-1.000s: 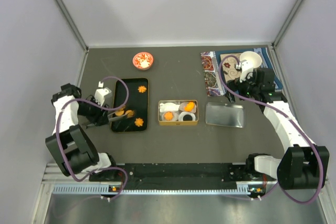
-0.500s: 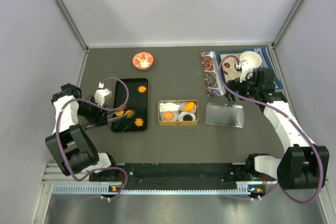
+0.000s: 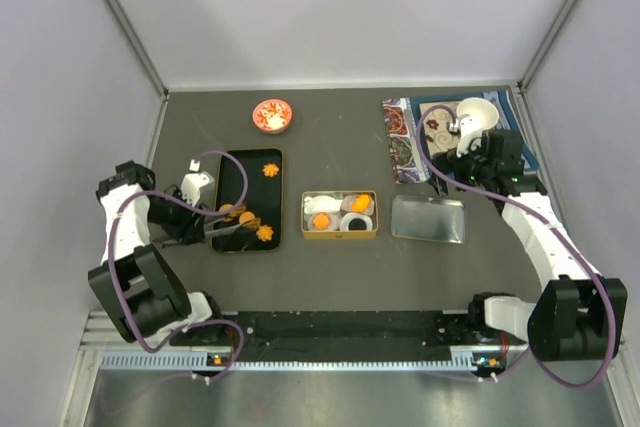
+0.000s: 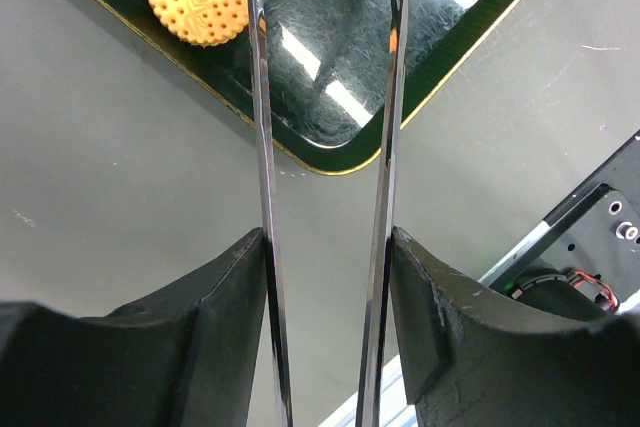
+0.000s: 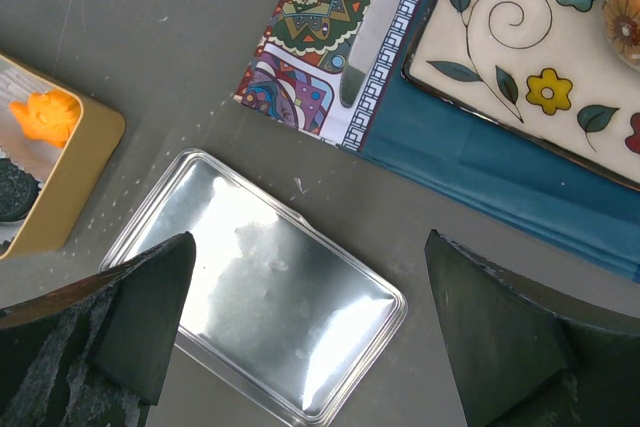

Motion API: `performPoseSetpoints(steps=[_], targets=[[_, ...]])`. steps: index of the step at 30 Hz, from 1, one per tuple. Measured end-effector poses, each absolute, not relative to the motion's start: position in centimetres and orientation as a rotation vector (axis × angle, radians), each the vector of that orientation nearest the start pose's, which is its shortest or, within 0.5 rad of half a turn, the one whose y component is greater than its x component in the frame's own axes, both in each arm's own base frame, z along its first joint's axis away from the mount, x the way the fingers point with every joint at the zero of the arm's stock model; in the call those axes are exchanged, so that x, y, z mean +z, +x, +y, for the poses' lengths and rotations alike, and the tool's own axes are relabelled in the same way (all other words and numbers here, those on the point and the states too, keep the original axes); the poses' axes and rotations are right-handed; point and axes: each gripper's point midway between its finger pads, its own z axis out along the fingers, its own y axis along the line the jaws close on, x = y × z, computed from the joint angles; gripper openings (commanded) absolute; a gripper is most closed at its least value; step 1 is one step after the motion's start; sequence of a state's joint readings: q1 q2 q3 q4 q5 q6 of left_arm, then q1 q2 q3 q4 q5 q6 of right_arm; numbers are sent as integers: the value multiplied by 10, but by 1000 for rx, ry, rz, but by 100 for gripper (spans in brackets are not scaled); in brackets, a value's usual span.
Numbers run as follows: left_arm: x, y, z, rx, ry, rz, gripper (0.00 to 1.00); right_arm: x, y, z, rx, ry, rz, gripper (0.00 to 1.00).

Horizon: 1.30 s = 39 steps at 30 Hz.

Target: Pack the cookies

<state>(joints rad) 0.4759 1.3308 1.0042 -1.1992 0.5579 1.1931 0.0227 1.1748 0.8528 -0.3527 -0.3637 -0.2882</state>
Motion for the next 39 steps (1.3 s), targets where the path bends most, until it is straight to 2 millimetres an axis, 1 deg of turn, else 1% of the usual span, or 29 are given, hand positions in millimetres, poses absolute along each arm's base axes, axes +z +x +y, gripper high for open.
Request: performPoseSetpoints(steps=[4, 17, 30, 34, 39], targets=[[105, 206, 39, -471, 960, 2487, 55, 154, 333, 59, 261, -532, 2141, 99], [106, 206, 39, -465, 962, 2483, 55, 154, 332, 59, 261, -532, 2141, 99], [102, 210, 43, -444, 977, 2493, 49, 154, 332, 59, 261, -532, 2141, 99], [102, 211, 44, -434, 981, 2491, 42, 154, 332, 59, 261, -532, 2141, 99], [102, 210, 44, -433, 985, 2492, 29, 154, 332, 59, 261, -532, 2142, 99]])
